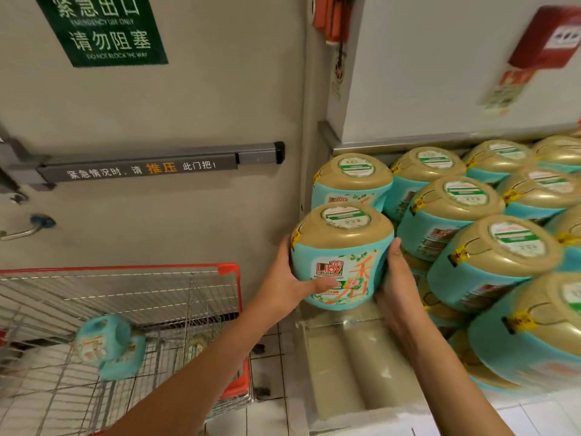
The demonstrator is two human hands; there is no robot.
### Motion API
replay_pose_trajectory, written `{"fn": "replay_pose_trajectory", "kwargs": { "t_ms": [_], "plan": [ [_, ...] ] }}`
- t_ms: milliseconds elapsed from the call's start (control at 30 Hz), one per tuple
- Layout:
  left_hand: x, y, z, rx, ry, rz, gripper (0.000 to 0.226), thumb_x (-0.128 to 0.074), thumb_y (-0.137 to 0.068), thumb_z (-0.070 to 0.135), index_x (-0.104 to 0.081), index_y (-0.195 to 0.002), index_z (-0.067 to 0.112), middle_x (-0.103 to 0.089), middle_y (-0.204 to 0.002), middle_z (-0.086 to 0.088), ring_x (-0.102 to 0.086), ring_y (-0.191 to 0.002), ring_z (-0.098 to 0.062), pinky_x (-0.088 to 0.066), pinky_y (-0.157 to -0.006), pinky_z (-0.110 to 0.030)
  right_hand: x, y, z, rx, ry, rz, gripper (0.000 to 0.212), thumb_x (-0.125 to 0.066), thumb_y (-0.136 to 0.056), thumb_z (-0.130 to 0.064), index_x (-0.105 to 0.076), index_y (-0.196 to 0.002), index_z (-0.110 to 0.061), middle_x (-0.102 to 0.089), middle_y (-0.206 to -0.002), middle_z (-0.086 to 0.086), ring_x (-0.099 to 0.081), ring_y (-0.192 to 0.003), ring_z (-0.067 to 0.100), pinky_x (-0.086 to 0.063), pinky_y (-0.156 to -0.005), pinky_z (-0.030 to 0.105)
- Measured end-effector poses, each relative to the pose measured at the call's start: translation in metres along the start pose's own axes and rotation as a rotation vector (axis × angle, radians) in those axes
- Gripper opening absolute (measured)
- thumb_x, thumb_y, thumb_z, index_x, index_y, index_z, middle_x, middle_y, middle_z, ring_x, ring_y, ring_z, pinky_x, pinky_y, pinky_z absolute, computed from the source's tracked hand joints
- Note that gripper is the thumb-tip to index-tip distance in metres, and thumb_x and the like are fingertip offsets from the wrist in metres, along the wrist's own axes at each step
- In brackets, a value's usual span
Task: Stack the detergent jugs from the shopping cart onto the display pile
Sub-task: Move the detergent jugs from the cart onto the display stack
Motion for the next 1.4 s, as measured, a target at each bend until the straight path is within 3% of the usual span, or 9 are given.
{"fn": "replay_pose_trajectory", "kwargs": {
  "t_ms": [100, 300, 567, 667, 900, 1033, 1133, 1267, 1400],
  "plan": [
    [-0.016, -0.016, -0.001, -0.067, -0.064, -0.009, 0.108, -0.106, -0.058, 0.039, -0.043, -0.143, 0.057, -0.067, -0.139, 0.015, -0.067, -0.127, -0.012, -0.061, -0.099, -0.044, 0.009, -0.005, -0.005, 0.021, -0.068, 0.047, 0.056, -0.038, -0.105, -0.059, -0.060, -0.145, -0.026, -0.068, -0.143, -0.004, -0.062, -0.135, 0.014, -0.046, -0.114, 0.042],
    [-0.038, -0.038, -0.008, -0.084, -0.084, -0.056, 0.111, -0.105, -0.060, 0.036, -0.040, -0.148, 0.052, -0.063, -0.141, 0.019, -0.063, -0.129, -0.004, -0.059, -0.094, -0.024, 0.026, -0.006, -0.001, 0.097, -0.035, 0.061, 0.049, -0.040, -0.105, -0.056, -0.056, -0.146, -0.033, -0.067, -0.142, -0.015, -0.060, -0.134, 0.003, -0.056, -0.098, 0.020],
    [-0.045, -0.064, -0.020, -0.048, -0.095, -0.086, 0.107, -0.105, -0.058, 0.043, -0.042, -0.143, 0.060, -0.063, -0.143, 0.018, -0.062, -0.133, -0.008, -0.058, -0.105, -0.041, 0.041, -0.008, 0.011, 0.090, 0.169, 0.065, 0.091, -0.066, -0.088, -0.073, -0.027, -0.165, -0.043, -0.040, -0.166, -0.017, -0.042, -0.150, 0.005, -0.037, -0.125, 0.047],
    [-0.042, -0.075, -0.019, -0.057, -0.135, -0.047, 0.102, -0.104, -0.052, 0.052, -0.045, -0.135, 0.068, -0.062, -0.144, 0.020, -0.060, -0.132, -0.001, -0.056, -0.106, -0.033, 0.042, -0.009, 0.015, 0.106, 0.323, 0.156, 0.103, -0.061, -0.081, -0.083, -0.025, -0.167, -0.039, -0.028, -0.170, -0.016, -0.032, -0.154, 0.005, -0.031, -0.129, 0.047],
    [-0.036, -0.087, -0.028, -0.011, -0.200, -0.044, 0.096, -0.101, -0.049, 0.063, -0.043, -0.123, 0.079, -0.062, -0.135, 0.034, -0.058, -0.124, 0.014, -0.054, -0.094, -0.013, 0.044, -0.014, 0.023, 0.114, 0.295, 0.230, 0.112, -0.071, -0.072, -0.087, -0.034, -0.163, -0.032, -0.043, -0.164, -0.009, -0.043, -0.149, 0.010, -0.040, -0.123, 0.051],
    [-0.038, -0.084, -0.041, 0.032, -0.169, -0.044, 0.095, -0.101, -0.054, 0.061, -0.043, -0.128, 0.073, -0.064, -0.134, 0.033, -0.062, -0.124, 0.008, -0.058, -0.100, -0.027, 0.047, -0.011, 0.031, 0.105, 0.273, 0.259, 0.099, -0.076, -0.074, -0.081, -0.040, -0.156, -0.036, -0.052, -0.156, -0.009, -0.050, -0.144, 0.007, -0.045, -0.120, 0.050],
    [-0.038, -0.080, -0.052, 0.052, -0.175, -0.050, 0.088, -0.097, -0.053, 0.068, -0.041, -0.120, 0.081, -0.064, -0.128, 0.038, -0.061, -0.119, 0.014, -0.056, -0.092, -0.019, 0.045, -0.004, 0.038, 0.118, 0.264, 0.274, 0.079, -0.078, -0.082, -0.068, -0.046, -0.149, -0.038, -0.057, -0.151, -0.013, -0.053, -0.140, 0.004, -0.047, -0.118, 0.046],
    [-0.033, -0.070, -0.063, 0.087, -0.189, -0.064, 0.101, -0.096, -0.060, 0.065, -0.041, -0.144, 0.058, -0.062, -0.145, 0.020, -0.059, -0.134, -0.006, -0.052, -0.111, -0.044, 0.034, 0.009, 0.049, 0.139, 0.316, 0.249, 0.067, -0.073, -0.096, -0.046, -0.045, -0.157, -0.040, -0.057, -0.152, -0.022, -0.050, -0.140, -0.005, -0.046, -0.115, 0.034],
    [-0.014, -0.059, -0.078, 0.136, -0.136, -0.031, 0.100, -0.092, -0.073, 0.045, -0.037, -0.156, 0.038, -0.062, -0.140, 0.006, -0.065, -0.124, -0.008, -0.060, -0.092, -0.024, 0.027, 0.027, 0.069, 0.053, 0.397, 0.339, 0.067, -0.069, -0.100, -0.043, -0.041, -0.161, -0.033, -0.044, -0.155, -0.018, -0.045, -0.141, 0.004, -0.040, -0.118, 0.035]
  ]
}}
Point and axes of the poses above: each hand's wrist, its own y-axis away from the middle knuckle, its own x-axis out of the back of the hand, z = x × y, the point moved 5 cm from there along -y, towards the middle knuckle
